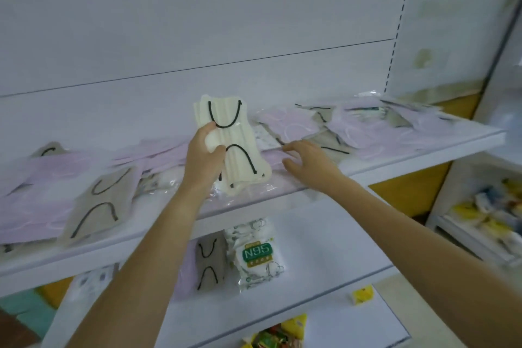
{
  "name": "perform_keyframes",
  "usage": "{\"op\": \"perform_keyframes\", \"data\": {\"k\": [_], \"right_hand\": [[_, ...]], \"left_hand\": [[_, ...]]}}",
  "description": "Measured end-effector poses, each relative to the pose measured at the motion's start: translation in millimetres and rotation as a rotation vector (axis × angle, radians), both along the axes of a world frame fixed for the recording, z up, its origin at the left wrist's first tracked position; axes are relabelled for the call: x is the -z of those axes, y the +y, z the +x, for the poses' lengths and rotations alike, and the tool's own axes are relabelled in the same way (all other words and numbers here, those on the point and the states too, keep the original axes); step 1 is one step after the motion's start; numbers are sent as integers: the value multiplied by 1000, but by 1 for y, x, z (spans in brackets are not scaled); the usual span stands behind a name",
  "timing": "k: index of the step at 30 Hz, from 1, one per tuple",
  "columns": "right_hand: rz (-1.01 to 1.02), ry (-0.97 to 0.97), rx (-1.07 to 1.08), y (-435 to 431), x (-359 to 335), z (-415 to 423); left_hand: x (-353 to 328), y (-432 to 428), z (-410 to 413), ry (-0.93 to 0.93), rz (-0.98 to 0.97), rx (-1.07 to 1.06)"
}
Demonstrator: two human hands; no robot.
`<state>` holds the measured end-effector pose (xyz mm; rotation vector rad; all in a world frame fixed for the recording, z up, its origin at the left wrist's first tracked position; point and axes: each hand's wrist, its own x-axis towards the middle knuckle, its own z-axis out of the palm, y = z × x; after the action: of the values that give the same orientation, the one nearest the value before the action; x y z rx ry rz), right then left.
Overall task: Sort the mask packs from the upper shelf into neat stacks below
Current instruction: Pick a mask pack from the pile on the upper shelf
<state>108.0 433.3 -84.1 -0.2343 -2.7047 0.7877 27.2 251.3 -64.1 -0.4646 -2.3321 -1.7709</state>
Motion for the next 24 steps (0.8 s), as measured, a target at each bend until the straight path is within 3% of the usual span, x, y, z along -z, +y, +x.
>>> {"op": "perform_keyframes", "data": {"k": [4, 8, 11, 19, 24], "right_hand": [[-107, 128, 29, 29, 5, 25], [-342, 187, -54, 38, 3, 33], [-450, 250, -123, 29, -1, 30], [-520, 269, -520, -60, 47, 32], [-516, 213, -836, -142, 105, 57]], "left_hand": [[9, 45, 7, 26, 13, 64], [10, 75, 28, 112, 38, 181], [14, 76, 42, 4, 160, 221], [48, -20, 101, -97, 298, -82], [97, -111, 147, -133, 153, -245]]}}
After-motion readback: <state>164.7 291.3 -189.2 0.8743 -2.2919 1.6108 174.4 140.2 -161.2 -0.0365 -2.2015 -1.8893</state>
